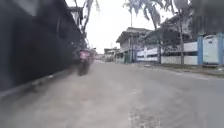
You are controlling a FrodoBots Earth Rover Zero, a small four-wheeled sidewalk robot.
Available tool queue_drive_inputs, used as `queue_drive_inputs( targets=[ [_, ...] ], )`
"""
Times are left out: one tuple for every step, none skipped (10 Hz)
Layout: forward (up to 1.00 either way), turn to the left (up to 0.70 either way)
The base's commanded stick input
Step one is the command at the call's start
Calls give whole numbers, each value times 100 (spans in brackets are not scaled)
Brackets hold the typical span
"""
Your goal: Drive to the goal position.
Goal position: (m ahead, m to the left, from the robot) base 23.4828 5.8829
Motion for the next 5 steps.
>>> queue_drive_inputs(
  targets=[
    [100, -2],
    [100, -20],
    [100, -40],
    [100, -40],
    [100, -40]
  ],
)
